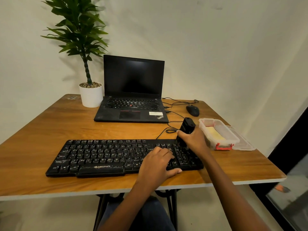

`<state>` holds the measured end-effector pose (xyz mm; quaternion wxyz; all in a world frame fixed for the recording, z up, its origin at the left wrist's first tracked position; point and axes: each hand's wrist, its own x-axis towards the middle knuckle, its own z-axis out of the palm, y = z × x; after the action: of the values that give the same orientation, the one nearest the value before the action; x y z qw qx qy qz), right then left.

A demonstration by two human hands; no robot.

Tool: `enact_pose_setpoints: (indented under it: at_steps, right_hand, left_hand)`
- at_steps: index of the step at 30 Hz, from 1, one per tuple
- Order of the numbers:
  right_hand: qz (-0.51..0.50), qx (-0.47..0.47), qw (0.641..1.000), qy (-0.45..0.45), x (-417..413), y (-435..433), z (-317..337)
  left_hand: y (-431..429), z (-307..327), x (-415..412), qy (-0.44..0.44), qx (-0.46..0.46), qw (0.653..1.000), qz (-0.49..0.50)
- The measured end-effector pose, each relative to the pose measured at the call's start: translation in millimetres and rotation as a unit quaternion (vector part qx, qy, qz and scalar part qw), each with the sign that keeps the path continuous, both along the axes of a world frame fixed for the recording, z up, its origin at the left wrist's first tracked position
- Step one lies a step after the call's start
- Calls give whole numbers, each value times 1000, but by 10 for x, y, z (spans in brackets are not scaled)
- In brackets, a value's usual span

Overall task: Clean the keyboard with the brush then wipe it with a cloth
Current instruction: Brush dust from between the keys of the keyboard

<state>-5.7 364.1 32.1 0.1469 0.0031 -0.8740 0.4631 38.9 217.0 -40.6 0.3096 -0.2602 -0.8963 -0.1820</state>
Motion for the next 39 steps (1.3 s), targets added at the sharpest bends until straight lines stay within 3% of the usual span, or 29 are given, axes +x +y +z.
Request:
enact_pose_setpoints:
  at_steps: [9, 15, 22, 28, 33, 39]
  right_hand:
    - [-40, 26, 999, 13, -10, -9, -15]
    - [-23, -68, 997, -42, 1, 138, -134]
    - [-40, 0, 999, 32, 21, 8, -123]
    - [-30, -57, 997, -51, 36, 224, -138]
    - [-34, 0, 999, 23, 100, 36, -100]
    - [-17, -76, 995, -54, 143, 215, -122]
  left_hand:
    - [4, -36, -38, 10, 1, 1000, 5]
    - [4, -52, -52, 7, 5, 1000, 4]
    - [4, -43, -56, 2, 2, 1000, 6]
    - [7, -21, -36, -3, 4, 1000, 8]
    - [0, -24, -32, -10, 10, 1000, 6]
    - [-4, -9, -23, -8, 5, 1000, 10]
